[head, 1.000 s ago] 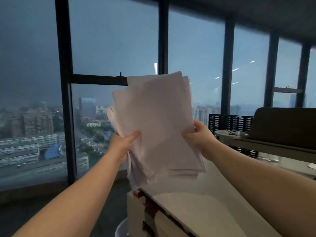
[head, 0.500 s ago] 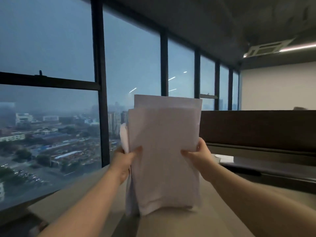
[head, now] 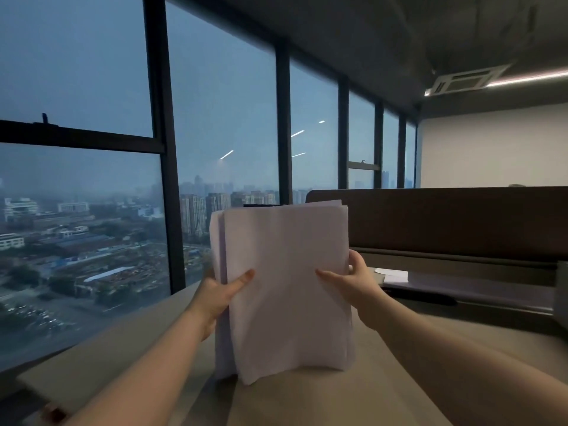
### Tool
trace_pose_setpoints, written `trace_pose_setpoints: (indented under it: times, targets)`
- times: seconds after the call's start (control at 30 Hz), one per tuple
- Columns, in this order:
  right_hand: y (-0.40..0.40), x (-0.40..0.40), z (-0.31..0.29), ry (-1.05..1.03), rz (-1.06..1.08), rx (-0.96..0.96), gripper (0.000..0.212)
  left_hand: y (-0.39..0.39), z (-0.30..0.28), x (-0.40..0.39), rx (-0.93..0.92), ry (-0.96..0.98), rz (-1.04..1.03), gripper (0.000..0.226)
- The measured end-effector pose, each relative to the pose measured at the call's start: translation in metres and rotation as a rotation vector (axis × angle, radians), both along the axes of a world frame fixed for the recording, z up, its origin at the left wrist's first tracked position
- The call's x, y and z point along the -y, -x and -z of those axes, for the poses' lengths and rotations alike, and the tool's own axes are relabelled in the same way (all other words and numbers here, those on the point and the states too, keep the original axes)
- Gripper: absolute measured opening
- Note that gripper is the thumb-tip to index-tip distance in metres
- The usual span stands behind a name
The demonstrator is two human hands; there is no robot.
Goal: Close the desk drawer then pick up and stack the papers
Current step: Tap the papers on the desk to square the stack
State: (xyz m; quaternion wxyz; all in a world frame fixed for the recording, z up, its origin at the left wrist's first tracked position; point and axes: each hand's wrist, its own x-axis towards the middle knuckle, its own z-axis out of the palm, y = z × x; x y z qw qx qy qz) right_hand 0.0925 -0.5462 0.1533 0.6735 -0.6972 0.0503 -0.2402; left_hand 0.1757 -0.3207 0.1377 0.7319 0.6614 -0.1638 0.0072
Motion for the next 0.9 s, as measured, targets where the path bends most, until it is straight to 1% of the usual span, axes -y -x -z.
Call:
trace_pose_setpoints:
  times: [0.03,0.07,0.13,0.2,0.23,0.27,0.33,0.37,0.43,0.47,0.5,0.57,0.6,0.67,0.77,0.83,0.9]
  targets:
    - [-0.001,0.0,0.001,0.001,-0.002,0.0,0.051,0.001,0.002,0.002,-0.01,-0.027,0.007,0.059]
    - [-0.002,-0.002,0.002,0.009,-0.003,-0.003,0.049,0.004,0.004,0.006,-0.018,-0.032,0.015,0.061]
    - [-0.003,-0.005,0.001,0.047,0.021,0.007,0.04,0.007,0.005,0.017,-0.044,0.025,0.004,0.047]
    - [-0.002,-0.005,-0.003,0.053,0.068,0.049,0.033,0.011,0.0,0.03,-0.057,0.096,-0.01,0.044]
    - [-0.002,-0.003,-0.006,0.041,0.086,0.079,0.03,0.013,-0.004,0.035,-0.031,0.12,-0.021,0.043]
    - [0.001,-0.001,-0.009,0.029,0.093,0.104,0.028,0.013,-0.007,0.038,-0.003,0.138,-0.028,0.042]
    - [0.005,0.007,-0.01,-0.021,0.075,0.13,0.034,0.009,-0.007,0.04,0.045,0.123,-0.02,0.041]
    - [0.007,0.011,-0.008,-0.048,0.06,0.126,0.039,0.01,-0.005,0.039,0.047,0.1,0.007,0.049]
    - [0.01,0.018,-0.001,-0.082,0.041,0.093,0.045,0.007,0.005,0.036,0.016,0.075,0.066,0.072]
    - [0.011,0.02,0.003,-0.09,0.039,0.068,0.044,0.007,0.011,0.035,0.001,0.055,0.081,0.076]
    - [0.011,0.022,0.006,-0.087,0.039,0.04,0.043,0.007,0.016,0.036,0.0,0.029,0.083,0.069]
    - [0.01,0.022,0.008,-0.061,0.007,-0.004,0.04,0.012,0.022,0.041,0.011,-0.039,0.045,0.039]
    - [0.01,0.021,0.007,-0.055,-0.021,-0.011,0.037,0.013,0.024,0.045,0.005,-0.05,0.019,0.027]
    - [0.009,0.019,0.005,-0.05,-0.063,0.005,0.031,0.013,0.026,0.051,0.002,-0.034,-0.016,0.021]
    - [0.009,0.017,0.003,-0.027,-0.038,0.086,0.018,0.013,0.022,0.058,-0.015,0.02,-0.059,0.017]
    - [0.011,0.018,0.001,-0.017,-0.003,0.129,0.019,0.012,0.02,0.061,-0.026,0.057,-0.075,0.015]
    - [0.012,0.023,0.003,-0.001,0.011,0.138,0.027,0.013,0.021,0.061,-0.005,0.062,-0.081,0.012]
